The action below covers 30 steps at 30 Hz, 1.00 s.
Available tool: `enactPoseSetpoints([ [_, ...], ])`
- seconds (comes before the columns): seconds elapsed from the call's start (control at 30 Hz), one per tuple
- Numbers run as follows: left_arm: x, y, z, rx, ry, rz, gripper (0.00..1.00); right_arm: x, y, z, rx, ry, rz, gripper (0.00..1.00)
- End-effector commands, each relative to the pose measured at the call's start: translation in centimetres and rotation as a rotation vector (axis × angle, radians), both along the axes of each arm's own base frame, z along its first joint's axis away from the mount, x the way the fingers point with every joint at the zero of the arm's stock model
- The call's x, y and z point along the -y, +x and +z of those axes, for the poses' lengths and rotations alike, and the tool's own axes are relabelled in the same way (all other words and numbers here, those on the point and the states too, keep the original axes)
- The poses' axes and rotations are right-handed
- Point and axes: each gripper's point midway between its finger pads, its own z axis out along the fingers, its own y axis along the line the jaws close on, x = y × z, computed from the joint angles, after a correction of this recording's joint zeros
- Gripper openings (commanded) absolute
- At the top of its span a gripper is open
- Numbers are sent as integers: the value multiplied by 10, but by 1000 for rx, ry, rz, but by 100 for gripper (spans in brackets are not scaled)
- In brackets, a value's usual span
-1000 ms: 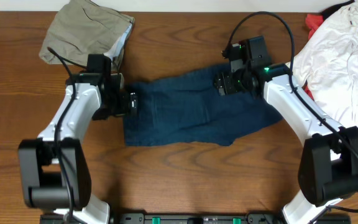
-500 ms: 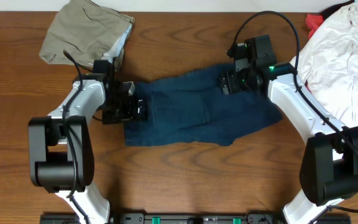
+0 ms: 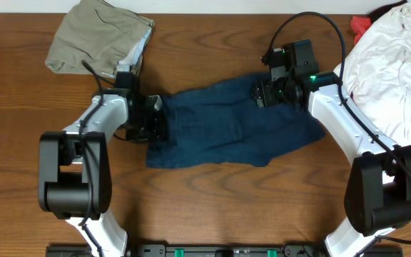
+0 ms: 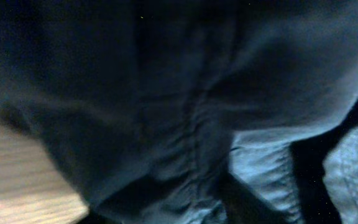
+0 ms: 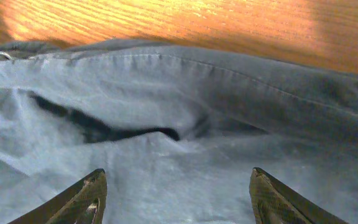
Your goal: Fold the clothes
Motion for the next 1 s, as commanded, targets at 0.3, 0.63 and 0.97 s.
enactPoseSetpoints([
  [0.3, -2, -7, -11, -38, 40, 28, 6, -2, 10, 10, 36, 62, -16, 57],
  [0.63, -30, 21, 74, 201, 200, 54, 6, -10, -5, 8, -25, 121, 43, 26],
  [0.97, -45, 24, 157, 433, 263, 98, 6, -9, -20, -1, -83, 94, 79, 1],
])
